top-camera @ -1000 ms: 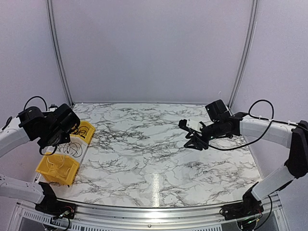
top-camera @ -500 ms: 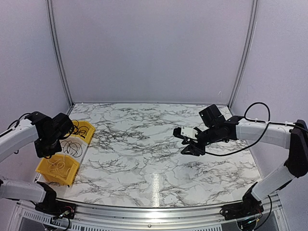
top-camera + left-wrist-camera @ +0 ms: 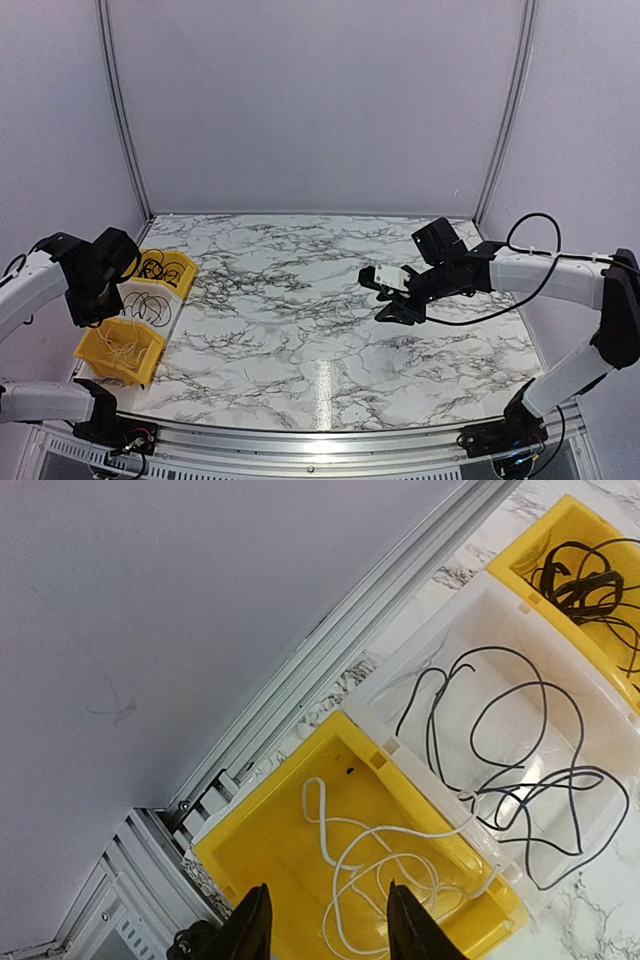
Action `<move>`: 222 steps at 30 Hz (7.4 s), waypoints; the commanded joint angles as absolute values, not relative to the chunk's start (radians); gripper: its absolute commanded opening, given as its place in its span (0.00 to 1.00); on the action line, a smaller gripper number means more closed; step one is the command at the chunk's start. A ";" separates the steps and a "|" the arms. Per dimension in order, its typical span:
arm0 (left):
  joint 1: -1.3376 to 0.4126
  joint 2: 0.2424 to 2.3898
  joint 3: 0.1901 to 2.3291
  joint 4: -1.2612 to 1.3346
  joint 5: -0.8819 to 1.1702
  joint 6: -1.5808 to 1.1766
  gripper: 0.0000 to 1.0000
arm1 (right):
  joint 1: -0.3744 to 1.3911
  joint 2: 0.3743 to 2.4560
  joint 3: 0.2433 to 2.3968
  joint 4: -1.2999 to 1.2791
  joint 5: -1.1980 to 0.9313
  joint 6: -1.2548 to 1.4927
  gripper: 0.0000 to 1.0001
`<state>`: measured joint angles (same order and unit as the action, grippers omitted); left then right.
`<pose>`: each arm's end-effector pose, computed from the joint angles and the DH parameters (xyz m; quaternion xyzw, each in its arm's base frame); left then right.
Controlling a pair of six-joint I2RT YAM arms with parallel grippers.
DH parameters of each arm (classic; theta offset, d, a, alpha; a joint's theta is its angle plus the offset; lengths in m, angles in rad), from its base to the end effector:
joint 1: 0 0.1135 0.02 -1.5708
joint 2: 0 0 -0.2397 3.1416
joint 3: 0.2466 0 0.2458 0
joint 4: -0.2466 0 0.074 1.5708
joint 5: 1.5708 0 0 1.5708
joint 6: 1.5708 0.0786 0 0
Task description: Untangle the cables
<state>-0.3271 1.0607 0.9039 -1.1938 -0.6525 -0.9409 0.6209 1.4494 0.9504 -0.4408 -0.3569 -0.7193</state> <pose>0.1835 -0.0119 0.2116 -0.3180 0.8869 0.1950 0.2726 0.2411 0.2062 0.1708 -0.6242 0.6990 0.1535 0.3133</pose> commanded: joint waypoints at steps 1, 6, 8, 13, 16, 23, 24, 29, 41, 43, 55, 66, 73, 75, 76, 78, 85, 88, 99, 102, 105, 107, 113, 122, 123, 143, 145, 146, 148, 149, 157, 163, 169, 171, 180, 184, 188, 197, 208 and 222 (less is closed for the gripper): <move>-0.322 1.005 0.997 -1.129 -0.629 -0.844 0.43 | 0.631 1.454 0.957 -0.419 -0.346 -0.706 0.50; -0.326 0.999 1.077 -0.883 -0.423 -0.622 0.42 | 0.613 1.500 0.985 -0.425 -0.339 -0.669 0.49; -0.336 1.015 1.086 -0.783 -0.319 -0.562 0.42 | 0.593 1.529 1.007 -0.446 -0.351 -0.653 0.47; -0.508 1.093 1.066 -0.503 -0.174 -0.481 0.38 | 0.560 1.608 1.053 -0.485 -0.357 -0.635 0.45; -0.661 1.204 1.071 -0.369 -0.169 -0.435 0.44 | 0.558 1.650 1.091 -0.494 -0.369 -0.621 0.46; -0.872 1.466 1.106 -0.162 -0.141 -0.442 0.54 | 0.561 1.792 1.227 -0.495 -0.317 -0.678 0.47; -0.879 1.487 1.094 -0.130 -0.131 -0.474 0.55 | 0.563 1.813 1.241 -0.492 -0.311 -0.695 0.47; -0.885 1.538 0.976 0.122 -0.101 -0.667 0.65 | 0.582 1.908 1.315 -0.498 -0.283 -0.741 0.46; -0.891 1.991 1.235 0.248 0.085 -0.787 0.48 | 0.572 1.935 1.358 -0.522 -0.342 -0.702 0.46; -0.892 2.052 1.291 0.248 0.112 -0.793 0.46 | 0.541 1.906 1.358 -0.545 -0.424 -0.669 0.46; -0.890 2.209 1.416 0.254 0.218 -0.877 0.17 | 0.491 1.787 1.251 -0.501 -0.466 -0.614 0.46; -0.903 1.937 1.285 0.327 0.251 -0.557 0.00 | 0.476 1.719 1.396 -0.637 -0.536 -0.640 0.47; -0.905 1.811 1.225 0.328 0.387 -0.428 0.00 | 0.490 1.581 1.460 -0.693 -0.612 -0.728 0.50; -0.905 1.800 1.226 0.332 0.415 -0.426 0.00 | 0.497 1.560 1.443 -0.704 -0.642 -0.760 0.53; -0.908 1.797 1.228 0.334 0.426 -0.425 0.00 | 0.504 1.554 1.435 -0.706 -0.655 -0.765 0.53; -0.913 1.789 1.229 0.341 0.429 -0.422 0.00 | 0.517 1.548 1.421 -0.713 -0.677 -0.768 0.53; -0.925 1.775 1.228 0.367 0.429 -0.425 0.00 | 0.581 1.548 1.362 -0.726 -0.626 -0.797 0.54; -0.925 1.755 1.212 0.388 0.418 -0.429 0.00 | 0.583 1.563 1.351 -0.714 -0.601 -0.777 0.53; -0.928 1.719 1.168 0.469 0.407 -0.468 0.00 | 0.581 1.644 1.361 -0.660 -0.707 -0.683 0.50; -0.929 1.709 1.159 0.481 0.398 -0.473 0.00 | 0.579 1.666 1.366 -0.632 -0.761 -0.628 0.42; -0.933 1.702 1.154 0.491 0.390 -0.480 0.00 | 0.547 1.681 1.357 -0.575 -0.855 -0.540 0.31; -0.939 1.694 1.151 0.495 0.382 -0.482 0.00 | 0.507 1.693 1.350 -0.512 -0.947 -0.460 0.23; -0.965 1.636 1.135 0.496 0.338 -0.475 0.00 | 0.404 1.745 1.313 -0.385 -0.965 -0.293 0.04; -0.976 1.445 1.020 0.495 0.123 -0.433 0.00 | 0.322 1.826 1.282 -0.363 -0.862 -0.248 0.03; -0.976 1.415 1.003 0.495 0.090 -0.422 0.00 | 0.311 1.835 1.279 -0.364 -0.855 -0.247 0.03; -0.976 1.040 0.846 0.390 -0.423 -0.253 0.00 | 0.300 1.848 1.257 -0.439 -0.932 -0.382 0.05; -0.976 1.057 0.847 0.388 -0.410 -0.262 0.00 | 0.300 1.844 1.258 -0.453 -0.928 -0.401 0.10; -0.976 1.067 0.851 0.388 -0.401 -0.268 0.00 | 0.300 1.837 1.260 -0.463 -0.931 -0.411 0.12; -0.976 1.089 0.856 0.388 -0.381 -0.279 0.00 | 0.302 1.803 1.260 -0.459 -0.935 -0.414 0.17; -0.976 1.101 0.858 0.388 -0.371 -0.284 0.00 | 0.305 1.776 1.257 -0.452 -0.936 -0.416 0.21; -0.976 1.186 0.876 0.391 -0.300 -0.344 0.00 | 0.416 1.582 1.317 -0.492 -0.860 -0.505 0.48; -0.976 1.229 0.897 0.391 -0.199 -0.337 0.00 | 0.473 1.597 1.469 -0.521 -0.799 -0.489 0.49; -0.976 1.256 0.918 0.389 -0.104 -0.338 0.00 | 0.494 1.680 1.545 -0.498 -0.786 -0.459 0.50; -0.976 1.258 0.920 0.390 -0.091 -0.352 0.00 | 0.517 1.702 1.551 -0.510 -0.807 -0.478 0.51; -0.976 1.264 0.953 0.390 -0.007 -0.376 0.00 | 0.630 1.741 1.544 -0.497 -0.706 -0.546 0.55; -0.976 1.278 0.967 0.389 0.050 -0.395 0.00 | 0.643 1.767 1.565 -0.481 -0.688 -0.543 0.56; -0.976 1.286 0.975 0.389 0.074 -0.404 0.00 | 0.655 1.797 1.580 -0.458 -0.669 -0.538 0.56; -0.976 1.278 0.975 0.384 0.072 -0.408 0.00 | 0.655 1.789 1.515 -0.370 -0.666 -0.520 0.21; -0.976 1.086 1.079 0.051 -0.218 -0.264 0.00 | 0.456 1.850 1.418 -0.267 -0.711 -0.340 0.00; -0.976 0.905 1.043 -0.071 -0.530 -0.234 0.00 | 0.422 1.884 1.368 -0.272 -0.760 -0.342 0.00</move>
